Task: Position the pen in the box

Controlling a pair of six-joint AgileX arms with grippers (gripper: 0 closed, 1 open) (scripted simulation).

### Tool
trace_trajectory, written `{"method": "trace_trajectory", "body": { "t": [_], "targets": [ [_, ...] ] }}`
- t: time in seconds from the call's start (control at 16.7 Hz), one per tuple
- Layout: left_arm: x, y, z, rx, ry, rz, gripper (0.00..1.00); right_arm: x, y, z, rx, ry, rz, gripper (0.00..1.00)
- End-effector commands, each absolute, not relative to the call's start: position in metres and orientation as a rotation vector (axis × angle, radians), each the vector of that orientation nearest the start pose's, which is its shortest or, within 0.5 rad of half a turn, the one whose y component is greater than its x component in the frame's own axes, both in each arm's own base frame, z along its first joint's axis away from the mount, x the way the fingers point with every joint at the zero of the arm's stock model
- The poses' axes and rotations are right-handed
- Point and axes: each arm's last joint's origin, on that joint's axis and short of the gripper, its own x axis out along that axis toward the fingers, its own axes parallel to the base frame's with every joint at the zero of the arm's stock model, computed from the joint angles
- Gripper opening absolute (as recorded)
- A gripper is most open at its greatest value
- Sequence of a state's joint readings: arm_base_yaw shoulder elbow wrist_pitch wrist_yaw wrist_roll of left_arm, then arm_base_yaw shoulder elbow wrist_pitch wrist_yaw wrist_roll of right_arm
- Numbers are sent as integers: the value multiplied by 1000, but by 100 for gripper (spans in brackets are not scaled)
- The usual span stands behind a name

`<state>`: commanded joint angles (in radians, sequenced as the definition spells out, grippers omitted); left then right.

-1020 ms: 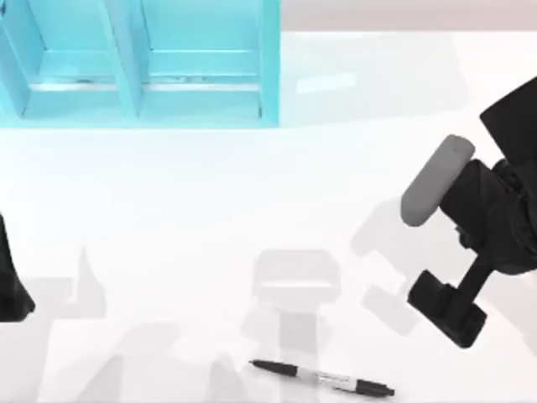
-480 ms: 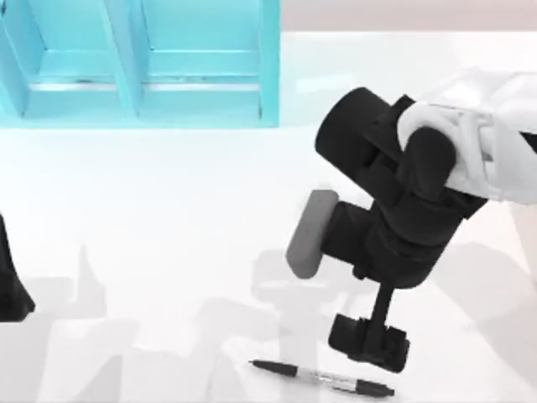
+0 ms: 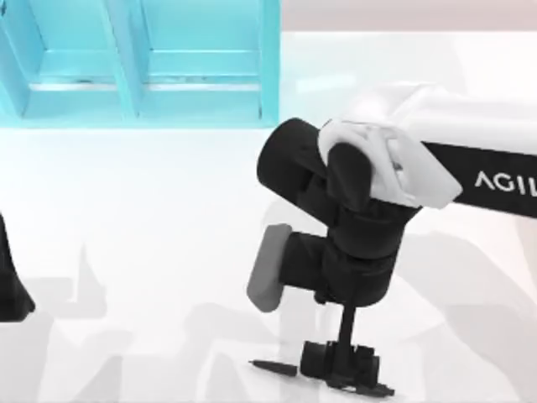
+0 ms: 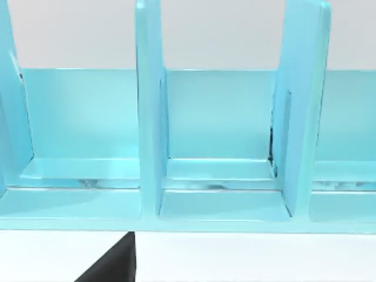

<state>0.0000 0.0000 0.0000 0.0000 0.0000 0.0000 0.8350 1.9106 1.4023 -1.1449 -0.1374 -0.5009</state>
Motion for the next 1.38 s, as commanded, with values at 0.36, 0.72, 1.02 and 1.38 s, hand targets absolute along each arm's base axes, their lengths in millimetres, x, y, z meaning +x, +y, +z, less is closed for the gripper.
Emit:
{"method": "trace_trajectory", "body": {
  "t": [0.36, 0.72, 1.02, 1.38],
  "targets": [
    [106, -1, 160, 0, 0, 0, 100, 228, 264, 172, -943, 1422, 1149, 100],
    [106, -1, 160, 0, 0, 0, 100, 219, 268, 105, -940, 1410, 1150, 100],
    [106, -1, 160, 0, 0, 0, 100, 213, 267, 85, -943, 1418, 1151, 100],
    [106, -1, 160, 0, 0, 0, 100, 213, 267, 85, -943, 1418, 1151, 70]
  ]
}}
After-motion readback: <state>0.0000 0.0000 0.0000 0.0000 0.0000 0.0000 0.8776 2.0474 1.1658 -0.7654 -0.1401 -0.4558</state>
